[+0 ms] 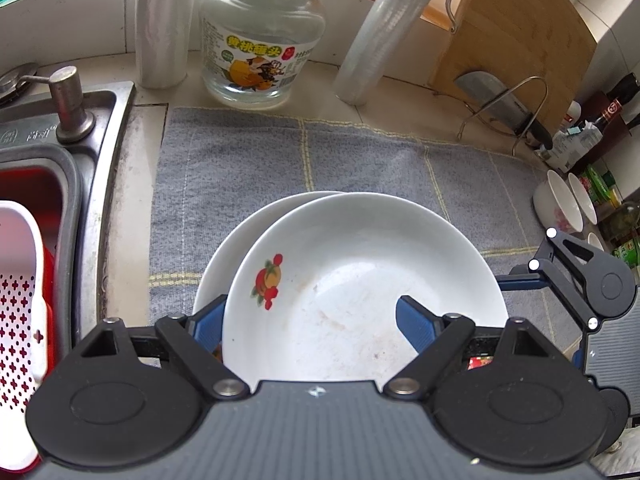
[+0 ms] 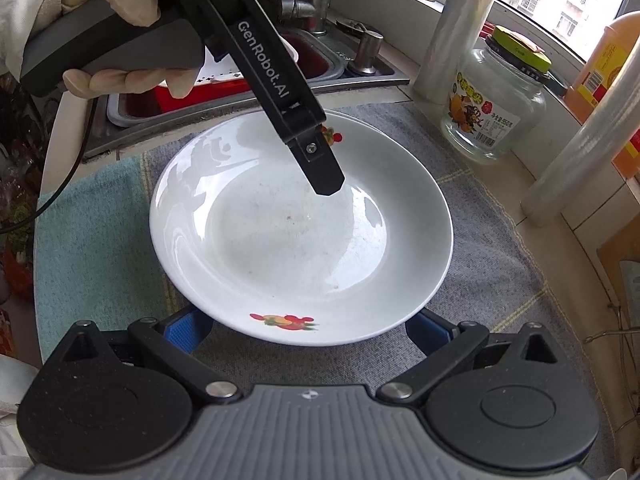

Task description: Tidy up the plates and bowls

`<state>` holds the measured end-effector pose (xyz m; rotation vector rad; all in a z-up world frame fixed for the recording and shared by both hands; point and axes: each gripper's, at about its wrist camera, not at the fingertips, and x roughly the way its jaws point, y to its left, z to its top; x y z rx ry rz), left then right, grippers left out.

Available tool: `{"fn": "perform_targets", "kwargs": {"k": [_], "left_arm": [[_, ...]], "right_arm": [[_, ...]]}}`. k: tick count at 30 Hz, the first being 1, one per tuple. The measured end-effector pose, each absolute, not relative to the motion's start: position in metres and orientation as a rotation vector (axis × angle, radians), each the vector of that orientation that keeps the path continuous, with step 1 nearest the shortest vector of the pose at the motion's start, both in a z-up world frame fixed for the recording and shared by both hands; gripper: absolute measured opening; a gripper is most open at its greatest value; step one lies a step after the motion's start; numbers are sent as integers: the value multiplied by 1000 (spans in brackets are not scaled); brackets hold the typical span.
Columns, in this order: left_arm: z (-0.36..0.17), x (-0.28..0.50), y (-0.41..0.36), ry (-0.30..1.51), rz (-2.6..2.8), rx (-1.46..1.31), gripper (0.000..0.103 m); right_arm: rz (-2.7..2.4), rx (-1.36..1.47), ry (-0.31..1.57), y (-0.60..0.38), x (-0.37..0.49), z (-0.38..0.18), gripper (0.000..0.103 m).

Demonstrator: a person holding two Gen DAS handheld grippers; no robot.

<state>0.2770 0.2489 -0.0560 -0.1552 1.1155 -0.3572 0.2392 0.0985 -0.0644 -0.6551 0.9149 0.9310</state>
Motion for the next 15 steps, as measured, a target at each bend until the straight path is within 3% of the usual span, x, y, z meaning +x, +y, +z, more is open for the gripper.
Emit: {"fn": "perform_targets", "kwargs": {"k": [15], "left_arm": [[-55, 275, 231, 1097, -333, -31, 91]], "right_arm": [[921, -673, 921, 102, 237, -68, 103]]}}
